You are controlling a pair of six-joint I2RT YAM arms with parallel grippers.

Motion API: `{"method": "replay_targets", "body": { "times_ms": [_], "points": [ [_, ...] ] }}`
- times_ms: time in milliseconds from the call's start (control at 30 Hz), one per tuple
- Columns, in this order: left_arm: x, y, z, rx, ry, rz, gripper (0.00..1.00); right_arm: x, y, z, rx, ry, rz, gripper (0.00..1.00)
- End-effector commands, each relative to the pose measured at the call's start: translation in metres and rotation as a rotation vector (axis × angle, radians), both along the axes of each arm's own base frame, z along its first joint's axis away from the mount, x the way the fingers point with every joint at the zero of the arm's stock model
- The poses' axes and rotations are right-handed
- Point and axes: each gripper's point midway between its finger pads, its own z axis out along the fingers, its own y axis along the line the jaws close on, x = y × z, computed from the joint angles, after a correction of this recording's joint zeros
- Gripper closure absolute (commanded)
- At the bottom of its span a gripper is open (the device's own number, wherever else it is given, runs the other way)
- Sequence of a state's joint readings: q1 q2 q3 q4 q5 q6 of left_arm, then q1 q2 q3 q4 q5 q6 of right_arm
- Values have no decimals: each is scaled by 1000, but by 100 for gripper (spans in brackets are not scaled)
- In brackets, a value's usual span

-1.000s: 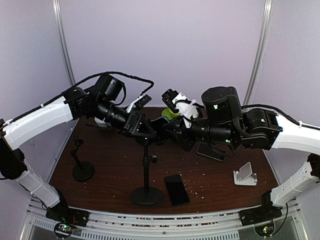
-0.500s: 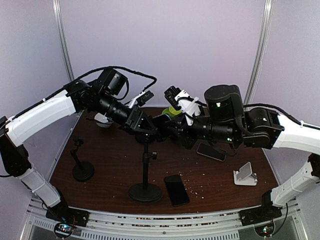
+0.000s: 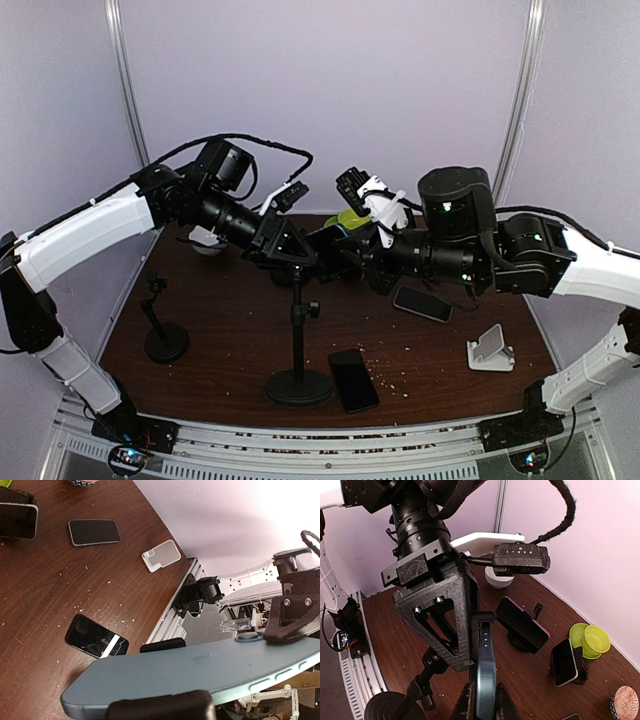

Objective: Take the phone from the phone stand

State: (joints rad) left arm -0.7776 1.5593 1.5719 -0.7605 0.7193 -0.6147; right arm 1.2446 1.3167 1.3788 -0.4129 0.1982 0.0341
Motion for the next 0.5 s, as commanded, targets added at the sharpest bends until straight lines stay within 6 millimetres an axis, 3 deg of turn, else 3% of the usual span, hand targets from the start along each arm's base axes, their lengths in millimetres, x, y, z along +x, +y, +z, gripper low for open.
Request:
{"method": "replay_targets", "body": {
  "times_ms": [0,267,467],
  "points": [
    [66,29,7,0,-47,231,100,-26,-16,33,84,11,72,100],
    [72,55,-15,208,-146,259,100,-28,-21,36,92,18,67,100],
    [70,59,-10,223,-197,237,100,-27,-20,34,88,20,64,100]
  ]
}}
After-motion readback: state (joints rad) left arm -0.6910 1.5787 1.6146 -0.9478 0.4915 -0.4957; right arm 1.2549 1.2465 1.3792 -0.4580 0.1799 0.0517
